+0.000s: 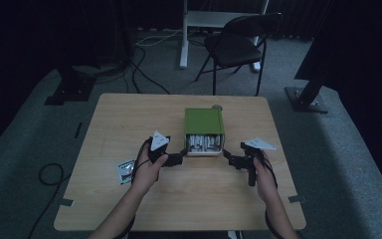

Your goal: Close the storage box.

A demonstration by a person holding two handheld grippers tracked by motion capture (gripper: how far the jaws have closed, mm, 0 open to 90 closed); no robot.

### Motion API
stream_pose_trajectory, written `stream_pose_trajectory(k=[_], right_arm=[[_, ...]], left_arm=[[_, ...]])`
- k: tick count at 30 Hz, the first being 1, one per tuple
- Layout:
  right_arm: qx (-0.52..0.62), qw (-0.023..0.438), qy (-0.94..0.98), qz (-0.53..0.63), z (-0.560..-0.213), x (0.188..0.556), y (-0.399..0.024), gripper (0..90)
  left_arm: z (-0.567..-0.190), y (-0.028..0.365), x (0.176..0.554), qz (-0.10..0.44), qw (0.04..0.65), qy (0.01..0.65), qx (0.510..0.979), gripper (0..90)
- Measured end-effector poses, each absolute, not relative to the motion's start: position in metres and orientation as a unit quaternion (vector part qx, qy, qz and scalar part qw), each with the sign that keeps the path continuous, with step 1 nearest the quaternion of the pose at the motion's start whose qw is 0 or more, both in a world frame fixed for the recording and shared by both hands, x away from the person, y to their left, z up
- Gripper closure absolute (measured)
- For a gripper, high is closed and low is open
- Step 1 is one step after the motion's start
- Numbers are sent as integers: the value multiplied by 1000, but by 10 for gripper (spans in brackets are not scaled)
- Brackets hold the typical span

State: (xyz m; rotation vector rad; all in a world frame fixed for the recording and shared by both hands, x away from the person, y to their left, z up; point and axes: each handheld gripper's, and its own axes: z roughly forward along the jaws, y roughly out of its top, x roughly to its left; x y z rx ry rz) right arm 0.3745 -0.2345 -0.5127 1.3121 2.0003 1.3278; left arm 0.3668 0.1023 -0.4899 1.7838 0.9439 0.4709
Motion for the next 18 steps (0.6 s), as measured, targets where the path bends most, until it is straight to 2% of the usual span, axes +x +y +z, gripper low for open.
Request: stream_pose_trajectory(k=[18], right_arm=[[471,214,728,450,-533,343,-254,127]], left_arm=[[-518,108,340,167,487,403,757,149]])
